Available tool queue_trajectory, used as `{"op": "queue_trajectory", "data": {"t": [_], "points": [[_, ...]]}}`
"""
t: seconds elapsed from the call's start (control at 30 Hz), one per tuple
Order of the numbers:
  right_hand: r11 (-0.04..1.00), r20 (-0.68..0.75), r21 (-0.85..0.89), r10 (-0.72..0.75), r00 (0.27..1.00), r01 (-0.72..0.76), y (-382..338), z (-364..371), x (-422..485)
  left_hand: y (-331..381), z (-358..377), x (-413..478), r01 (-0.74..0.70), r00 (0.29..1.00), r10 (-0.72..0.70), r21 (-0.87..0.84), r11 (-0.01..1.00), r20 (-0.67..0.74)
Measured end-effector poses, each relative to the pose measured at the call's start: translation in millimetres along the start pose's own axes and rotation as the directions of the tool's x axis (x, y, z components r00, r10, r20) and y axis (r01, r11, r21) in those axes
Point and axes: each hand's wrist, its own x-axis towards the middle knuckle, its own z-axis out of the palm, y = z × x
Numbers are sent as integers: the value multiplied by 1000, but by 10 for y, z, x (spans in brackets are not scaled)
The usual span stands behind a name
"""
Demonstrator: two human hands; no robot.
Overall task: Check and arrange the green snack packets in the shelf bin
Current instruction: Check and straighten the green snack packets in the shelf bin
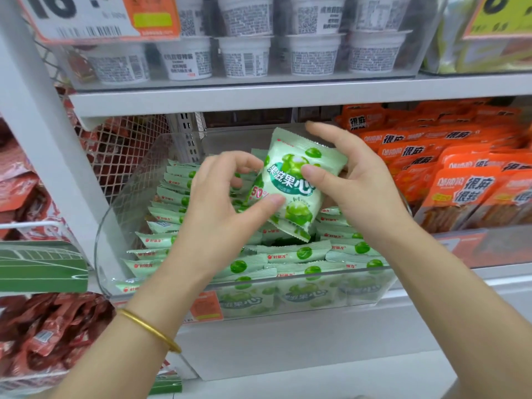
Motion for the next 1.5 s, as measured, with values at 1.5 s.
{"op": "queue_trajectory", "data": {"t": [1.5], "points": [[882, 141, 394, 221, 965, -259, -86, -37, -36, 82, -17, -1, 188, 933, 32, -562, 806, 359]]}}
